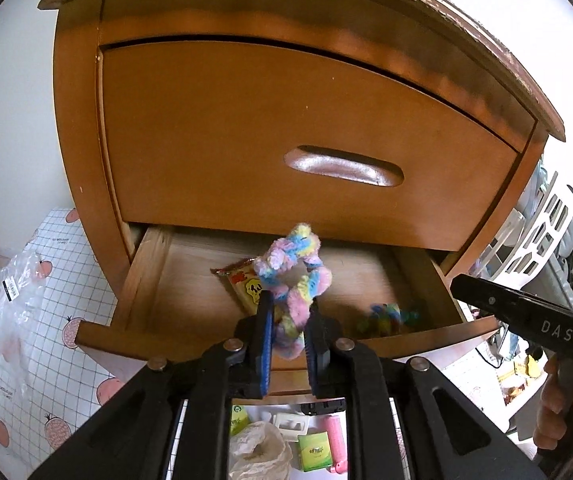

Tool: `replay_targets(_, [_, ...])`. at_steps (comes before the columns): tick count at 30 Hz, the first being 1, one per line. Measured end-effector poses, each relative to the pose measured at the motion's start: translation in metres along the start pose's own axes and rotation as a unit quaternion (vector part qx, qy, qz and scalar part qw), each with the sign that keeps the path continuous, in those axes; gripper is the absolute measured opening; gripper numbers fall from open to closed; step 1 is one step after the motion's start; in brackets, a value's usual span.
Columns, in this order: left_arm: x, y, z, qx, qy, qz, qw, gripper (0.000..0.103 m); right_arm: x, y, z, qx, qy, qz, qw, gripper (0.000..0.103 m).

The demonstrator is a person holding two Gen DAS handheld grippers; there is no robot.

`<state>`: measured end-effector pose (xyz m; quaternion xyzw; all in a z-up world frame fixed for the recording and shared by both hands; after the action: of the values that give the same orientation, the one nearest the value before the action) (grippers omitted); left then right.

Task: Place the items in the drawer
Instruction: 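Open the right tool to drop the block toy while the left tool releases the rope toy into the drawer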

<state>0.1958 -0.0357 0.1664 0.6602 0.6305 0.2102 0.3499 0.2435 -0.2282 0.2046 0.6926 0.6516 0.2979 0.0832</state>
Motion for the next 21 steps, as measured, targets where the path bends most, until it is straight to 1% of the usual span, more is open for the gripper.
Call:
replay_targets(2, [0.0, 0.0, 0.001, 0.001, 0.002, 0.0, 1.0, 0.017, 0.0, 0.0, 0.0, 0.0, -0.002, -0.001, 1.0, 0.048])
replay_targets(3, [0.0, 0.0, 0.001, 0.002, 0.002, -0.001, 1.0, 0.023, 0.0, 0.0, -0.001, 0.0, -0.003, -0.002, 1.0, 0.048])
replay_targets(5, [0.001, 0.0, 0.0, 0.0, 0.003, -0.003, 1.0, 0.031, -0.001, -0.001, 0.0, 0.001, -0.007, -0.004, 1.0, 0.048])
replay_targets(7, [0.001, 0.001, -0.001, -0.001, 0.003, -0.004, 1.0, 0.034, -0.001, -0.002, 0.001, 0.001, -0.01, -0.007, 1.0, 0.049])
replay_targets(8, [0.002, 0.001, -0.001, -0.001, 0.004, -0.004, 1.0, 0.039, -0.002, -0.003, 0.001, 0.001, -0.011, -0.008, 1.0, 0.049])
replay_targets(9, [0.002, 0.001, -0.002, -0.001, 0.004, -0.004, 1.0, 0.046, -0.002, -0.003, 0.001, 0.0, -0.013, -0.008, 1.0, 0.049])
replay_targets(11, [0.003, 0.001, -0.002, -0.003, 0.007, -0.007, 1.0, 0.057, -0.003, -0.005, 0.001, -0.001, -0.016, -0.009, 1.0, 0.052])
replay_targets(12, [0.004, 0.001, -0.003, -0.003, 0.008, -0.009, 0.9999, 0.058, -0.004, -0.005, 0.001, -0.001, -0.018, -0.009, 1.0, 0.056])
replay_targets(16, [0.008, -0.001, -0.001, 0.001, 0.021, -0.02, 0.9996, 0.06, -0.002, -0.007, 0.002, -0.004, -0.026, -0.023, 0.999, 0.06])
replay_targets(17, [0.009, -0.002, -0.001, 0.0, 0.025, -0.021, 0.9995, 0.067, -0.002, -0.007, 0.002, -0.005, -0.027, -0.025, 0.999, 0.061])
replay_targets(18, [0.011, -0.002, -0.001, -0.001, 0.031, -0.023, 0.9993, 0.077, -0.001, -0.008, 0.002, -0.006, -0.029, -0.027, 0.999, 0.062])
replay_targets(20, [0.013, -0.003, -0.001, -0.004, 0.032, -0.027, 0.9991, 0.082, -0.001, -0.008, 0.002, -0.008, -0.03, -0.03, 0.999, 0.065])
replay_targets(21, [0.015, -0.003, -0.001, -0.006, 0.031, -0.031, 0.999, 0.082, 0.0, -0.008, 0.003, -0.008, -0.03, -0.032, 0.999, 0.067])
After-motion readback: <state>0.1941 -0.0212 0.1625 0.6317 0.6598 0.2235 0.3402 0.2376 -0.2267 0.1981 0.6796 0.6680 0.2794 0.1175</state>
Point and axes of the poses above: each gripper's, at about its wrist camera, not at the fingertips, and z roughly the way its jaws point, x to its left, y to its top, the point moved 3 cm from there along z, roughly the way its jaws point, and after that the axes turned 3 degrees about y, right-handed, at the moved point
